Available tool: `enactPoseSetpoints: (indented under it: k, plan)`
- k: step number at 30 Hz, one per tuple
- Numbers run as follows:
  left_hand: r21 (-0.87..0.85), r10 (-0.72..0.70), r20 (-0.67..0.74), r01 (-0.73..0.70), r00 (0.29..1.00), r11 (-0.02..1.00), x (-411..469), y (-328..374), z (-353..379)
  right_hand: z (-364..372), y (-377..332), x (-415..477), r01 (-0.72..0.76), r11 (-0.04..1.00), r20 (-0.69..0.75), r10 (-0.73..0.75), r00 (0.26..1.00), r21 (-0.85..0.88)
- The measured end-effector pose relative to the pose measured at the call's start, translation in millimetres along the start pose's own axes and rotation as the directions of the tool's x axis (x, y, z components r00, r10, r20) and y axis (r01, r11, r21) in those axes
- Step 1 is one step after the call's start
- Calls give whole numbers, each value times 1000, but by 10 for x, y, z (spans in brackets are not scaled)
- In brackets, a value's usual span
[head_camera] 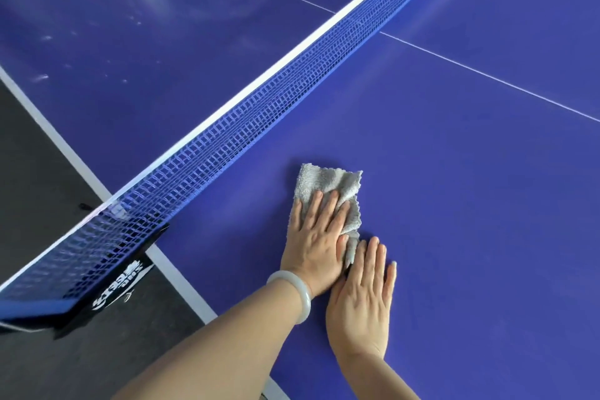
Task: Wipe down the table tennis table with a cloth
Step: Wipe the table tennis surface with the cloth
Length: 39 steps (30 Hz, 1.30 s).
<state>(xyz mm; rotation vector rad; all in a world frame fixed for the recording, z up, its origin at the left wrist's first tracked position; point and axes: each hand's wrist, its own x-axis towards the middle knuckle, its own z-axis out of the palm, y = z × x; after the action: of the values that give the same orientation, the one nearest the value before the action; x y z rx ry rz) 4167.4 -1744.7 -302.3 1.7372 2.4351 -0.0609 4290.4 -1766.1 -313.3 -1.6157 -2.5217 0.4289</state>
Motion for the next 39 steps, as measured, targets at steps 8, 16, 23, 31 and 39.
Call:
enactPoseSetpoints:
  k: [8, 16, 23, 31, 39]
  plan:
    - [22, -4, -72, 5, 997, 1000, -341, -1110, 7, 24, -25, 10, -48, 995, -39, 45, 998, -90]
    - [-82, -349, -118, 341, 930, 936, -928, -1278, 94, 18, -72, -9, -73, 987, -44, 67, 997, -143]
    - [-15, -186, -106, 185, 977, 983, -1107, -1790, 110, -28, -122, -15, -102, 987, -19, 101, 995, -125]
    - [-150, -120, -133, 100, 984, 984, -1531, -817, 304, -48, -126, -20, -117, 984, -10, 117, 993, -131]
    - [-208, -468, -144, 436, 872, 876, -1336, -1455, 153, -52, -133, -13, -124, 984, 0, 125, 992, -126]
